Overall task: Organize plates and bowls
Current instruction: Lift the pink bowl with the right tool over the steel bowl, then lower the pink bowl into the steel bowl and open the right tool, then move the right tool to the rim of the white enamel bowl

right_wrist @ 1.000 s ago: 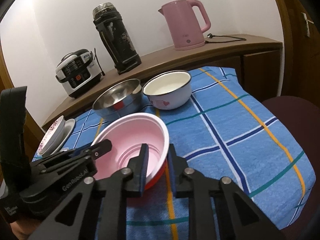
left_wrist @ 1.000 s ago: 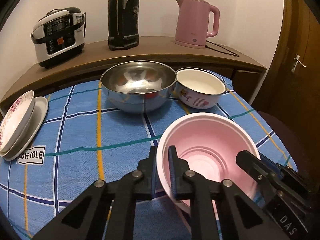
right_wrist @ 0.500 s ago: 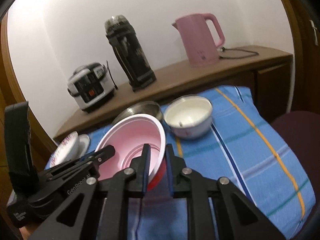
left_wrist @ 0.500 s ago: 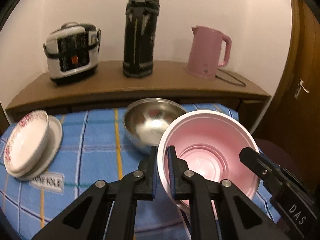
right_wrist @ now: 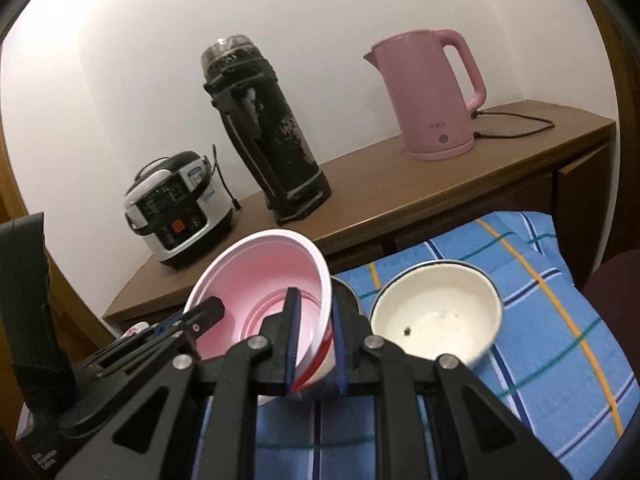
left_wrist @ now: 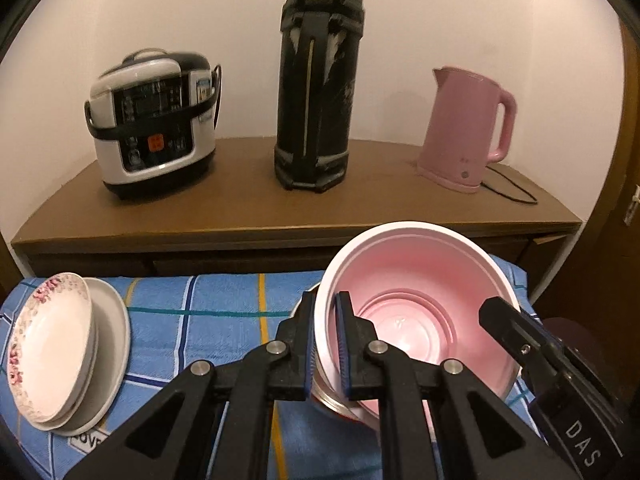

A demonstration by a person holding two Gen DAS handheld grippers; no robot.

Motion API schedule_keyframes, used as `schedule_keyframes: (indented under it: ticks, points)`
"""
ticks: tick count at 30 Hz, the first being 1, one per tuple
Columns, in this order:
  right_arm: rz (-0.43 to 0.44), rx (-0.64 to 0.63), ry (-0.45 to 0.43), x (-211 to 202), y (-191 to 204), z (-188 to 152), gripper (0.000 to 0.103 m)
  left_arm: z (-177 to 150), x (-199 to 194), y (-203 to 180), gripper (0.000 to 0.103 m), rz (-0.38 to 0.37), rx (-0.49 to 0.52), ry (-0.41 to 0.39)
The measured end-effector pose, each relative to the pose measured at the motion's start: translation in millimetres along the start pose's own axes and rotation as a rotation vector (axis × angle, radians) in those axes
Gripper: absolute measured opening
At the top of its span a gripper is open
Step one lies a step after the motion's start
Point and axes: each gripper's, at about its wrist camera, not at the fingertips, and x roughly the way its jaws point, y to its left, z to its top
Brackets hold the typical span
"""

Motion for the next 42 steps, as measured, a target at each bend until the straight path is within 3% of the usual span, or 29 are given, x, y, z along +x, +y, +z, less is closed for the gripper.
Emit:
schedule_keyframes:
  ticks: [7, 16, 18, 19, 20, 22, 24, 26, 31, 39, 42]
  points:
    - [-0.03, -0.005, 0.041, 28.6, -3.2, -4.8, 0.015, -2.3, 28.9, 4.2, 0.011, 0.034, -0.004, 0.059]
    - [-0.031, 0.028, 0.056, 36.0, -8.8, -9.5, 0.018, -6.1, 32.3, 1.7, 0.013, 0.05, 0.02, 0.063]
    - [-0.039, 0.03, 0.042, 34.8, -9.1, -10.3, 0.029, -5.8, 30.2, 1.2, 0.013, 0.052, 0.029, 0.053]
    - [-0.057, 0.022, 0.023, 32.5, -9.0, -10.5, 0.043, -5.2, 28.3, 1.0, 0.013, 0.06, 0.036, 0.041]
    - [-0.068, 0.017, 0.009, 29.9, -8.7, -11.0, 0.05, -4.1, 27.4, 1.2, 0.013, 0.075, 0.042, 0.03]
    - [-0.083, 0.008, -0.033, 22.9, -9.5, -9.9, 0.052, -3.2, 24.1, 3.6, 0.018, 0.112, 0.044, 0.005]
    - [-0.1, 0.006, -0.069, 17.2, -10.5, -8.6, 0.052, -2.9, 21.4, 8.5, 0.046, 0.12, 0.025, -0.008]
    - [-0.114, 0.013, -0.1, 12.1, -12.8, -7.9, 0.057, -2.7, 16.8, 12.7, 0.06, 0.143, 0.007, -0.032]
    - [-0.155, 0.022, -0.154, 3.7, -16.7, -6.6, 0.059, -1.1, 4.7, 9.8, 0.06, 0.204, 0.05, -0.116]
    - [-0.22, -0.001, -0.178, 2.7, -15.1, -7.1, 0.06, -4.2, 3.0, 11.2, 0.06, 0.185, 0.041, -0.118]
    - [-0.249, -0.007, -0.199, -0.3, -15.2, -8.0, 0.068, -5.1, 3.5, 10.5, 0.06, 0.19, 0.046, -0.117]
